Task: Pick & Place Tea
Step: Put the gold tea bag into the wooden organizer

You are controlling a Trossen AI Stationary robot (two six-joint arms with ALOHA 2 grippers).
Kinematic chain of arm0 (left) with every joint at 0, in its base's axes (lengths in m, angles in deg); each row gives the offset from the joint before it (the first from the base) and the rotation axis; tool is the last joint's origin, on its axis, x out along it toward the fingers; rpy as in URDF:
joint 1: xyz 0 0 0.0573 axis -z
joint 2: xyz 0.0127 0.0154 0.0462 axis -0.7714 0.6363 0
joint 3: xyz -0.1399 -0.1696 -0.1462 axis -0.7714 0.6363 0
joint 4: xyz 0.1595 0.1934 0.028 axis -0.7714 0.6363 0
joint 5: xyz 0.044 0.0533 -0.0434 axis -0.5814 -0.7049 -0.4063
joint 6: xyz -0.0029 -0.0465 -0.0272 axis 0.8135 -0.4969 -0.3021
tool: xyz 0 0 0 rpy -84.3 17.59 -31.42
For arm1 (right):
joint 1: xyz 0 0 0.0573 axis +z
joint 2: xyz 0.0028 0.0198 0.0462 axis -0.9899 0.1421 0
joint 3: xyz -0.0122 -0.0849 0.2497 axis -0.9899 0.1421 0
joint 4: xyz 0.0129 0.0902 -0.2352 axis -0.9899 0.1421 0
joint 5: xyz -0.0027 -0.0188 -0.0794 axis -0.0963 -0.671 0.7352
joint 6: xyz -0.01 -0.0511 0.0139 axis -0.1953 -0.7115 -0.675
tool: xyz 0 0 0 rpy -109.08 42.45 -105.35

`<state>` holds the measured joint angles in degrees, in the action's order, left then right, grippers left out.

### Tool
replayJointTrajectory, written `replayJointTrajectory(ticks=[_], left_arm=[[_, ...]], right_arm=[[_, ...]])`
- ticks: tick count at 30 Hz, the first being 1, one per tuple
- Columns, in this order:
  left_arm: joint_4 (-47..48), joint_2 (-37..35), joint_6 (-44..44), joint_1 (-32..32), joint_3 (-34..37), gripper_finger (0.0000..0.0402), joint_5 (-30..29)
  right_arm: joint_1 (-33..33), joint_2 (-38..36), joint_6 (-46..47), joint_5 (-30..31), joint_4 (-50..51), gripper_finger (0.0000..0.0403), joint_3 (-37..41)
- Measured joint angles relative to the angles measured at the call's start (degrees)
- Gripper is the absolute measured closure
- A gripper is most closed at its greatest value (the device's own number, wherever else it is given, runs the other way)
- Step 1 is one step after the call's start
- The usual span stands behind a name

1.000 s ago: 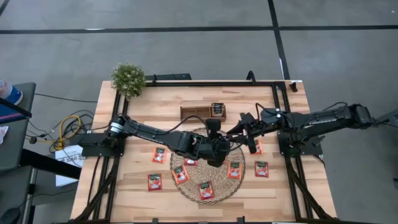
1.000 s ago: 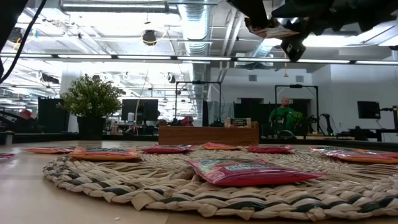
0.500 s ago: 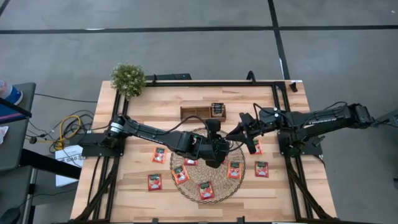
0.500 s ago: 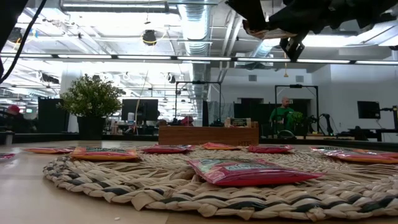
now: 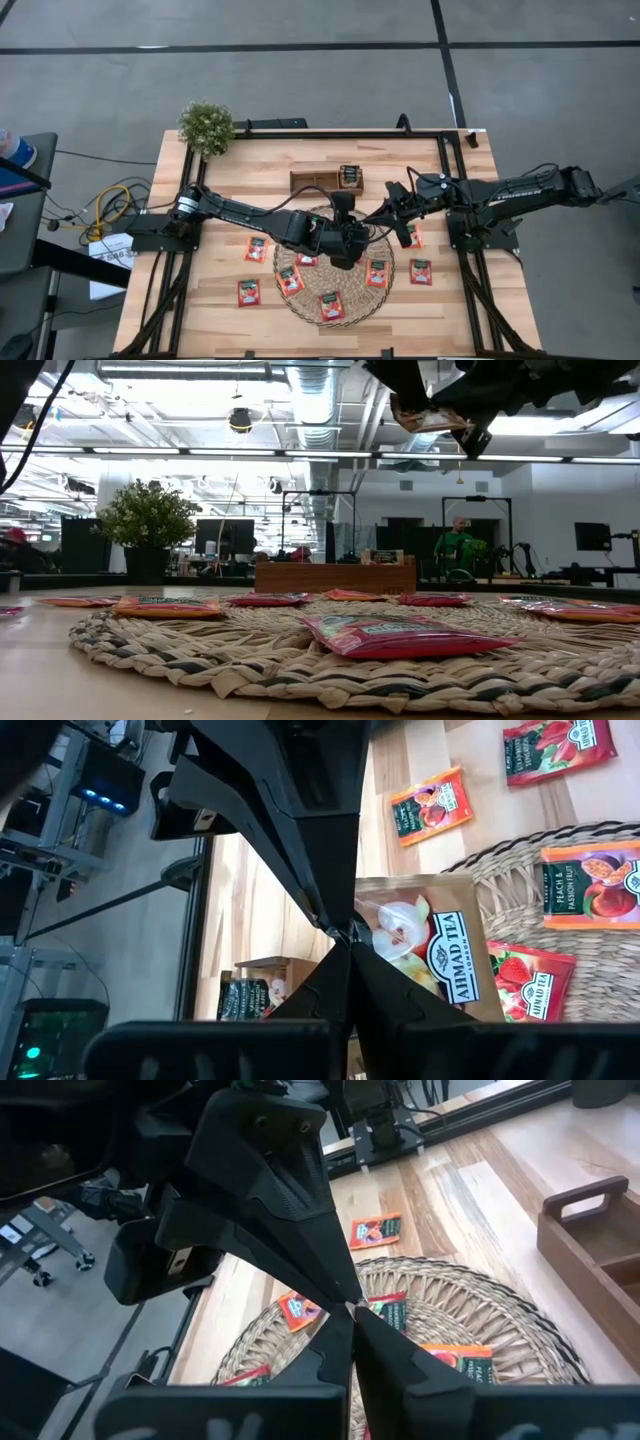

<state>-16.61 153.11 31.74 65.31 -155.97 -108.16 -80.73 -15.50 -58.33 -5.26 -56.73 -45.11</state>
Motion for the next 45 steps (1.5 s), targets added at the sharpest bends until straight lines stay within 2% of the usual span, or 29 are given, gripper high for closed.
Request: replayJointTrajectory(ticks=[10,19,21,25,28,31,35,37,41,45], left_arm=[[-0.01,0.0,0.0,0.02,0.0,0.0396,-2.29],[-0.01,-0.04,0.02,0.07,0.0,0.0341,-3.69],[1.06,-0.04,0.17,0.07,0.0,0.0324,-6.89],[8.23,-0.04,-0.56,-0.09,-0.01,0.0297,-18.87],[17.98,-0.04,-8.22,-0.6,-0.02,0.0288,-22.61],[30.92,-0.04,-23.21,-1.51,-0.02,0.0287,-21.06],[47.88,-0.04,-44.88,-3.26,0.0,0.0287,-18.91],[47.79,-0.59,-51.43,-4.29,1.14,0.0287,-19.66],[47.96,-3.64,-56.13,-5.37,4.26,0.0288,-20.04],[47.8,-7.24,-60.53,-6.03,10.6,0.0292,-19.33]], right_arm=[[-0.02,0.0,0.07,1.89,0.33,0.0403,0.0],[-0.02,0.07,0.95,3.34,0.67,0.0403,0.17],[-0.02,0.07,0.99,4.35,0.7,0.0403,0.17],[-0.09,0.07,0.98,10.18,0.97,0.0403,0.17],[-0.72,0.07,-0.07,15.8,1.46,0.0403,0.17],[-1.94,0.07,-3.03,19.75,1.59,0.0403,0.17],[-4.48,0.07,-7.41,20.4,1.52,0.0403,0.15],[-5.95,1.24,-9.29,20.36,0.26,0.0403,0.1],[-8.94,5.27,-12.72,19.67,-3.1,0.0403,-0.04],[-12.03,9.89,-15.55,18.94,-6.14,0.0403,0.17]])
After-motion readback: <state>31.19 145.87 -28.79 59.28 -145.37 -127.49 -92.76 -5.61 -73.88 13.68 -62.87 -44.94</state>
